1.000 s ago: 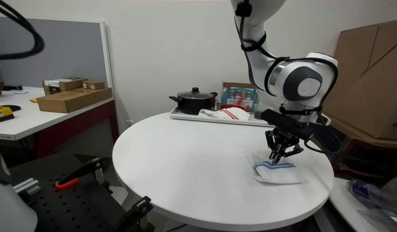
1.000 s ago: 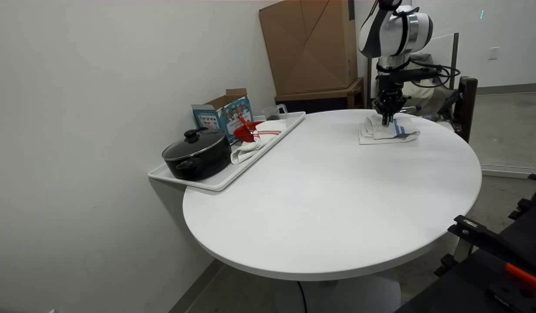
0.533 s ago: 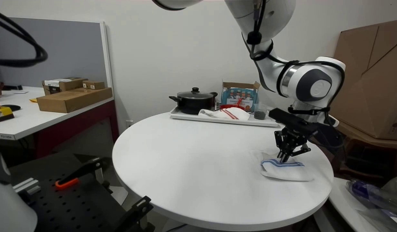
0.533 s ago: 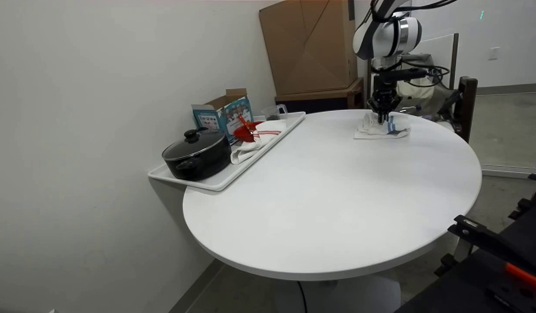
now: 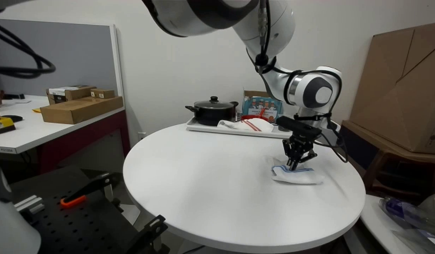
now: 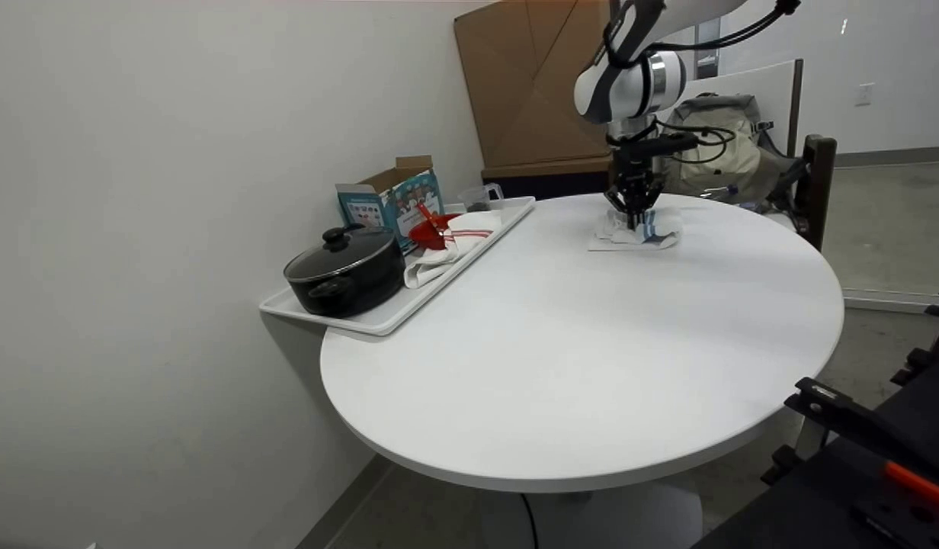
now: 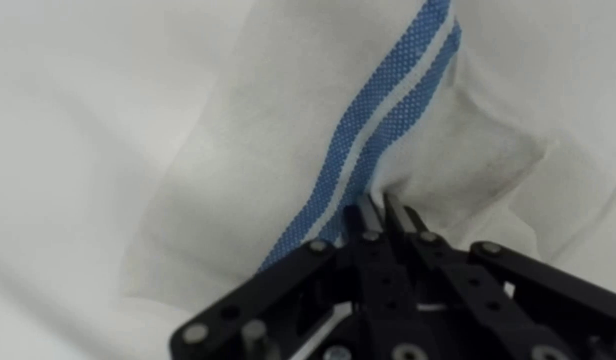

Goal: Use the white towel to wipe the table

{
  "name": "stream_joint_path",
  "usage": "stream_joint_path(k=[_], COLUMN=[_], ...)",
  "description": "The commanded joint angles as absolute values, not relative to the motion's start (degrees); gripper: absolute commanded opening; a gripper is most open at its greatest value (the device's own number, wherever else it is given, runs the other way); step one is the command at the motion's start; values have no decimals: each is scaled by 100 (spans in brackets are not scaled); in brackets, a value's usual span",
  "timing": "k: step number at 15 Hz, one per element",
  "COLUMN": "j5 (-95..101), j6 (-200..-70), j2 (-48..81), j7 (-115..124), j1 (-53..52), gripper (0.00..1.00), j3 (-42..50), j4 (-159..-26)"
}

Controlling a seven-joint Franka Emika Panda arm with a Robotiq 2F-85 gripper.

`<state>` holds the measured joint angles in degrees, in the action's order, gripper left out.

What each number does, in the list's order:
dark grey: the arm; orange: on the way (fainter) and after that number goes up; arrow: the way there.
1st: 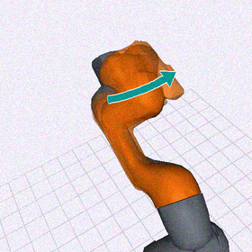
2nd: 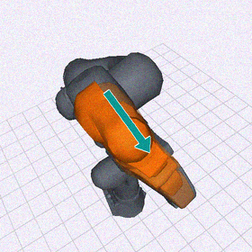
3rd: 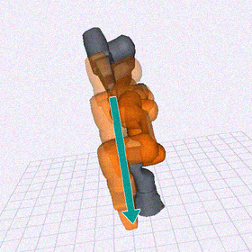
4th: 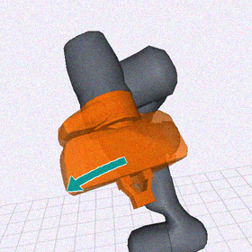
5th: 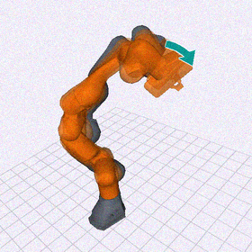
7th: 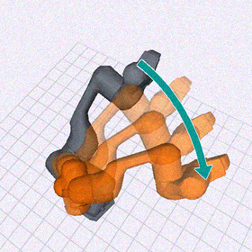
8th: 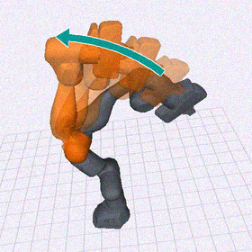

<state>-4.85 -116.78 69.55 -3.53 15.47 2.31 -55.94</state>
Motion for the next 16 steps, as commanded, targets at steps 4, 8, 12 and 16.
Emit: stream_joint_path(k=[4, 8, 12, 16], j5=[35, 215, 349, 409], j6=[-11767, -12116, -12468, -12650], j2=[6942, 6370, 5770, 5169], j7=[-463, -775, -1291, -1789], j1=[651, 209, -117, -343], gripper=[7, 7, 7, 7], j3=[122, -94, -388, -761], j4=[-6160, -7099, -8185, -9264])
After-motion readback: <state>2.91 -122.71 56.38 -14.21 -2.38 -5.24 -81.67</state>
